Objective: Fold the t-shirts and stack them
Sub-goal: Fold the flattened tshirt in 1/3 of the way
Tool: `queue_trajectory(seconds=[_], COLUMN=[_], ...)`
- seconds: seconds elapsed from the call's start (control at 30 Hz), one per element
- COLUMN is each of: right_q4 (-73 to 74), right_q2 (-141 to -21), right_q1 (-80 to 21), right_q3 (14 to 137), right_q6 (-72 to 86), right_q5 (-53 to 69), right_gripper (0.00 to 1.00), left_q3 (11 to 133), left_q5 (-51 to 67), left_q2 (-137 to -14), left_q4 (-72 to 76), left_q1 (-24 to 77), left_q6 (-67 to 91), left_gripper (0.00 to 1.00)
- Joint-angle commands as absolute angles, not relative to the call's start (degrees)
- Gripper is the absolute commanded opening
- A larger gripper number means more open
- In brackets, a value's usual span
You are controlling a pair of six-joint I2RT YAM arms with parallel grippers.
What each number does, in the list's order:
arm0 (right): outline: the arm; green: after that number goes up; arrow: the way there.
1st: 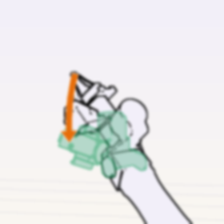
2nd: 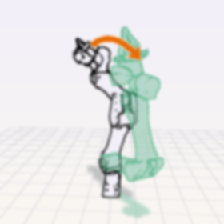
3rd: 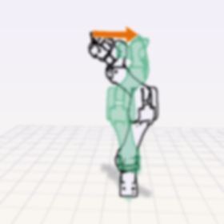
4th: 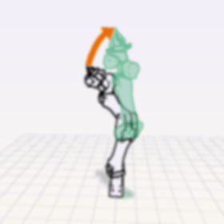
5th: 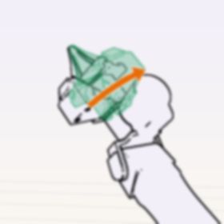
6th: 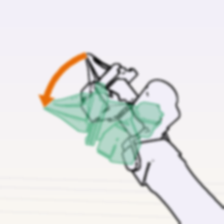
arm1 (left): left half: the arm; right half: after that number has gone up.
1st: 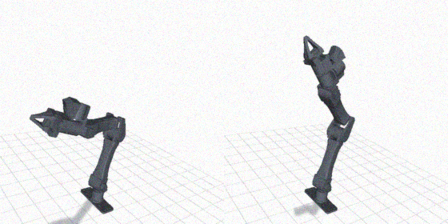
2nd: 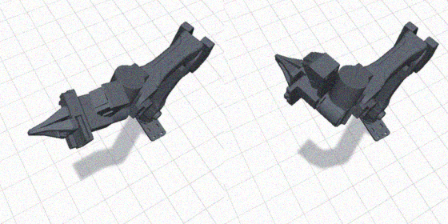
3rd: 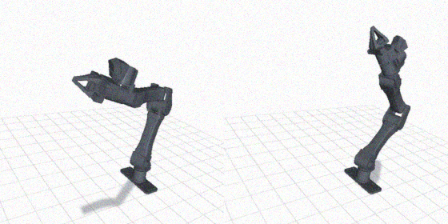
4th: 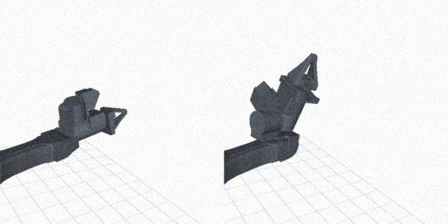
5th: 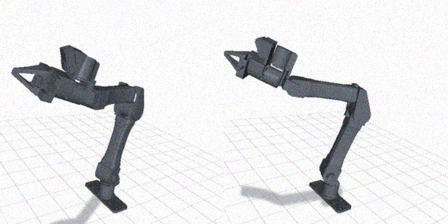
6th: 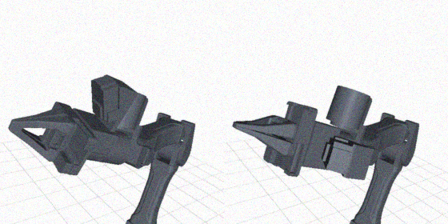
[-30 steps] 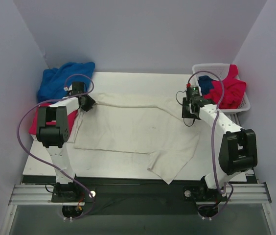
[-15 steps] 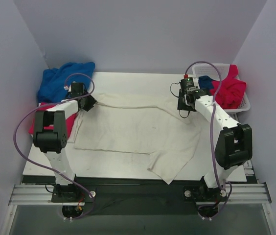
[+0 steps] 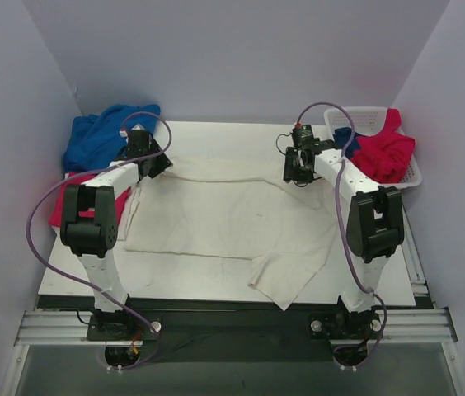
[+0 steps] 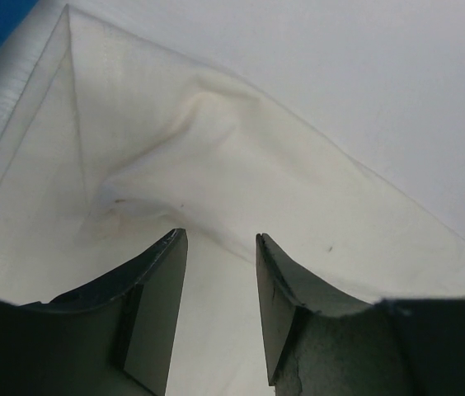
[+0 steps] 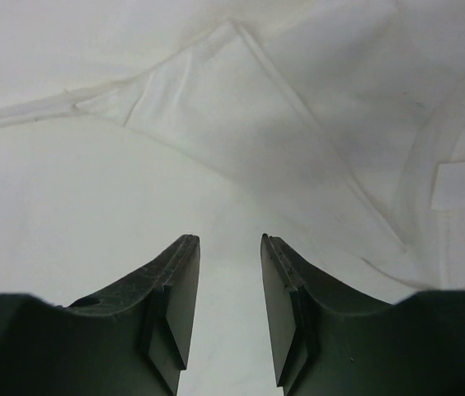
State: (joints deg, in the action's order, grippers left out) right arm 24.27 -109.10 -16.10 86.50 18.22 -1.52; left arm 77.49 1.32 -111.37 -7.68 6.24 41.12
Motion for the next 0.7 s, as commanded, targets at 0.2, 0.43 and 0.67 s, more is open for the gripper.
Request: queue_trajectory(seconds=[0.2,0.43,0.67], right_q4=[27.85,31.11,31.11], right_q2=[-102.22,-99.32,-100.72], right_q1=[-18.90,-19.16,-19.25], right_q3=[71.30,63.38,57.93], right_q6=[24.25,24.70,26.01], right_q5=[4.40,-1.39,-4.65], right_gripper=[0.36,0.36,0.36], left_q3=[73.31,62.86,51.25], left_q5=[-10.88,-14.77,-16.70], left_q2=[-101.35,-99.23,-96.16], left_q4=[-16.69,-18.11,-19.16], left_q1=[12.73,19.25,20.83], left_q6=[34.63,39.81,42.80], left_gripper=[0.50,0.49,0.49])
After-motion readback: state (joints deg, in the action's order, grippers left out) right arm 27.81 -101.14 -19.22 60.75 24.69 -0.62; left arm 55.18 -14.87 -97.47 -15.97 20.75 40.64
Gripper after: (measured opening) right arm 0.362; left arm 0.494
